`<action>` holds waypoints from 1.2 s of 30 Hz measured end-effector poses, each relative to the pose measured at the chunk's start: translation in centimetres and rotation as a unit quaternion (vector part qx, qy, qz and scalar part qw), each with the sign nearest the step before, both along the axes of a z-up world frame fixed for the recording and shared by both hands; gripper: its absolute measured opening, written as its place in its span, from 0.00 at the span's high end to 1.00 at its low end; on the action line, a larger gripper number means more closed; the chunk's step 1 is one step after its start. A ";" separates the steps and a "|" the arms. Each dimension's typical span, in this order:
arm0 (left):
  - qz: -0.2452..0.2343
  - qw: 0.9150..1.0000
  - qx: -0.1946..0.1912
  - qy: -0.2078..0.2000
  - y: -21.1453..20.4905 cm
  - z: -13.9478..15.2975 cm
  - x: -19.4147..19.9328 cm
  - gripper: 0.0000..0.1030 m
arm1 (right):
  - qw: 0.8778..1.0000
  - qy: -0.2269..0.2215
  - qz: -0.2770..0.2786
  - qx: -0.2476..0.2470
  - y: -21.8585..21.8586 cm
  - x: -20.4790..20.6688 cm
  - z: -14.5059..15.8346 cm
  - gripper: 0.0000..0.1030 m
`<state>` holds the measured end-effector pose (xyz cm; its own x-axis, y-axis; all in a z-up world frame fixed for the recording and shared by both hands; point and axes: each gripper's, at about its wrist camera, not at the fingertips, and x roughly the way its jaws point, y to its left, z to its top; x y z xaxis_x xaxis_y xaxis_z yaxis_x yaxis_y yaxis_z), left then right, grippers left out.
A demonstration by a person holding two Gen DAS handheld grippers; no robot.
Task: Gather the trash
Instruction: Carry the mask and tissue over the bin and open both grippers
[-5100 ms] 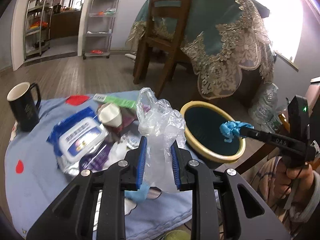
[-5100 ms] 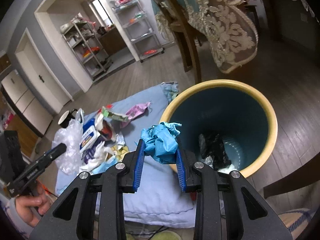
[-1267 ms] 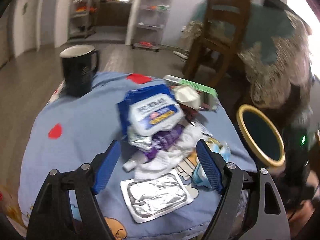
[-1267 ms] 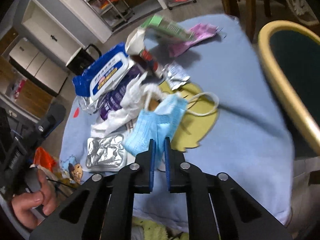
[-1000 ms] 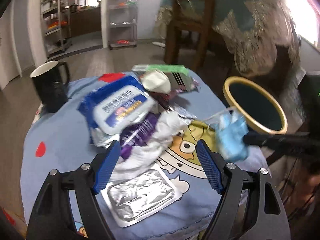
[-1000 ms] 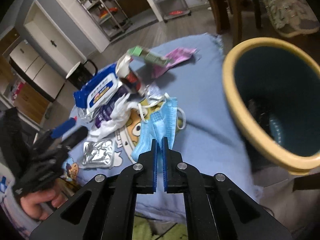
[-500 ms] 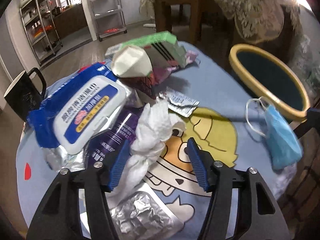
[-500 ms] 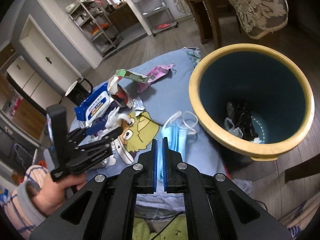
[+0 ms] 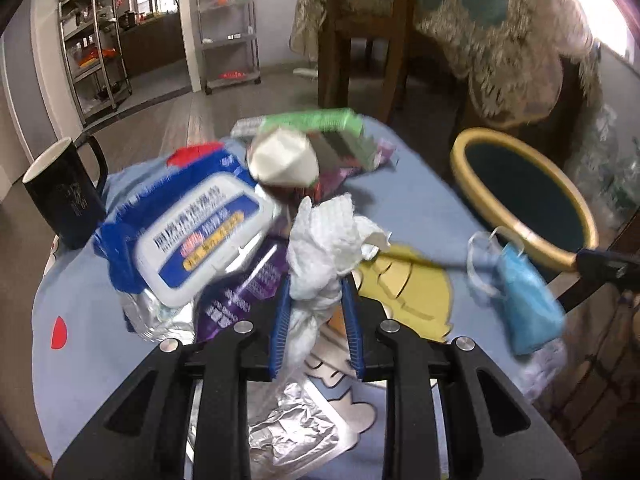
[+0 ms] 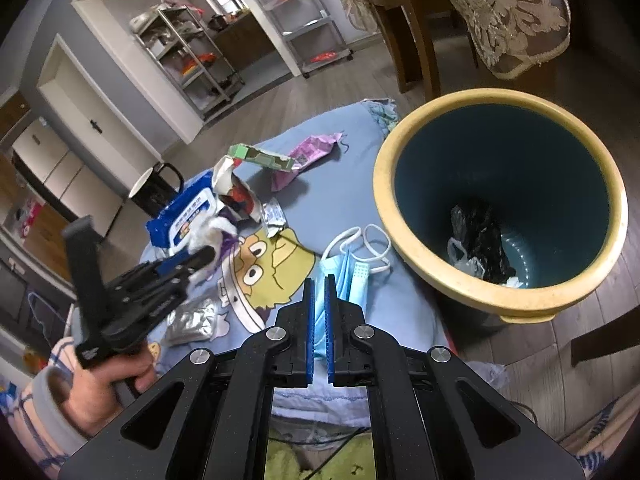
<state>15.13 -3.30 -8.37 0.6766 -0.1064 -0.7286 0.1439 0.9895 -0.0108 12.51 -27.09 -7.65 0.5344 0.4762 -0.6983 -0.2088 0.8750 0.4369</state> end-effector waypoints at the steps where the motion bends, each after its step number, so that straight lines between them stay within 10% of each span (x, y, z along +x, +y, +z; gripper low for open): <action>1: -0.002 1.000 -0.012 -0.007 0.1 0.6 -0.1 0.76 | 1.000 -0.002 -0.002 0.001 -0.1 0.0 0.1 0.94; 16: -0.004 0.990 -0.138 -0.028 0.8 5.6 -1.1 0.76 | 0.998 -0.049 -0.025 0.010 -3.2 0.6 3.7 0.94; 36: -0.072 0.981 -0.177 -0.021 -6.9 8.2 1.8 0.76 | 0.991 -0.045 -0.113 0.061 -10.5 1.8 3.6 0.97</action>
